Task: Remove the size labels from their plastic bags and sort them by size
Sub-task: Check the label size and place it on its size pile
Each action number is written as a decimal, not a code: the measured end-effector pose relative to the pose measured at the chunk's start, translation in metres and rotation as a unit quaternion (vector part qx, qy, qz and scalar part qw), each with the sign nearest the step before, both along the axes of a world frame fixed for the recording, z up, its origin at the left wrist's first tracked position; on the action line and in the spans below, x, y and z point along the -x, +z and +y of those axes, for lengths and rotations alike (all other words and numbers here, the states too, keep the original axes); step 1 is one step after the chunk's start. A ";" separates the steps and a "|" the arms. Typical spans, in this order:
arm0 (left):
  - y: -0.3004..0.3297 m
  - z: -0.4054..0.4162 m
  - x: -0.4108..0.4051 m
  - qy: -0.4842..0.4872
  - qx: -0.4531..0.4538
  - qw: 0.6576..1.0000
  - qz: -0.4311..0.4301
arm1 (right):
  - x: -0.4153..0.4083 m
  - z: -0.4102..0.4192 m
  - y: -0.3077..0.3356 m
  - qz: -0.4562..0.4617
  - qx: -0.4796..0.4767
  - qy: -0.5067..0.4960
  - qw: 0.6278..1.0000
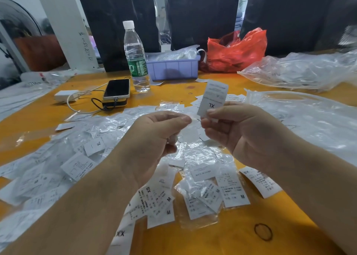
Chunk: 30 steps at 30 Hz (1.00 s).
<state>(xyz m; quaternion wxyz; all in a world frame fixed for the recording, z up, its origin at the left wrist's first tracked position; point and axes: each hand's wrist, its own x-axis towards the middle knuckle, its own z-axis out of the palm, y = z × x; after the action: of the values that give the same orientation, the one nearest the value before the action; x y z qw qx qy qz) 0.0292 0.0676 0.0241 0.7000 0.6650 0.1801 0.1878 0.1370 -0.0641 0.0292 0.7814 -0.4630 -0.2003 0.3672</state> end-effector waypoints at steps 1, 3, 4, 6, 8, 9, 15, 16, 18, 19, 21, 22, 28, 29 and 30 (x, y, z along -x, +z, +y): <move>-0.001 0.000 -0.001 0.002 0.001 1.000 -0.003 | 0.000 0.000 0.000 0.006 -0.001 0.011 1.000; -0.001 0.001 -0.001 0.004 0.008 1.000 -0.012 | 0.002 0.000 -0.001 0.012 0.004 0.036 0.999; -0.001 0.002 -0.001 0.003 0.014 1.000 -0.018 | 0.003 0.000 -0.001 0.012 0.010 0.050 0.999; -0.001 0.001 -0.001 -0.003 0.023 0.999 -0.026 | 0.004 -0.001 -0.002 -0.013 0.033 0.075 0.997; -0.002 0.001 -0.001 -0.012 0.026 0.999 -0.030 | 0.004 -0.001 -0.003 -0.057 0.063 0.084 0.993; -0.002 0.000 -0.001 -0.017 0.026 0.999 -0.031 | 0.005 -0.001 -0.003 -0.075 0.073 0.085 0.991; 0.000 -0.001 -0.001 -0.022 0.038 0.999 -0.030 | 0.004 0.000 -0.003 -0.121 0.090 0.073 0.986; 0.000 0.000 -0.001 -0.022 0.040 0.999 -0.030 | 0.003 0.000 -0.003 -0.122 0.088 0.071 0.986; 0.001 0.001 -0.001 -0.019 0.046 0.998 -0.034 | 0.002 0.000 -0.002 -0.121 0.075 0.071 0.987; 0.001 0.001 -0.001 -0.016 0.051 0.998 -0.038 | 0.001 -0.001 -0.002 -0.121 0.066 0.074 0.988; 0.002 0.002 0.000 -0.012 0.061 0.997 -0.049 | 0.000 -0.002 -0.001 -0.123 0.045 0.083 0.988; 0.003 0.002 0.000 -0.013 0.065 0.996 -0.053 | 0.000 -0.003 -0.001 -0.126 0.037 0.089 0.987; 0.004 0.002 0.001 -0.030 0.069 0.995 -0.059 | 0.000 -0.002 -0.001 -0.146 0.036 0.094 0.984; 0.004 0.001 0.002 -0.030 0.069 0.995 -0.059 | 0.000 -0.002 -0.001 -0.148 0.038 0.094 0.984; 0.004 0.001 0.001 -0.031 0.068 0.995 -0.058 | 0.000 -0.002 -0.002 -0.150 0.039 0.095 0.983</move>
<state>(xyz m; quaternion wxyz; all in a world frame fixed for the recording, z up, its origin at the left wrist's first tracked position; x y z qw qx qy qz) 0.0277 0.0687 0.0284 0.7586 0.6087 0.1309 0.1919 0.1367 -0.0658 0.0276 0.6853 -0.5220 -0.3440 0.3737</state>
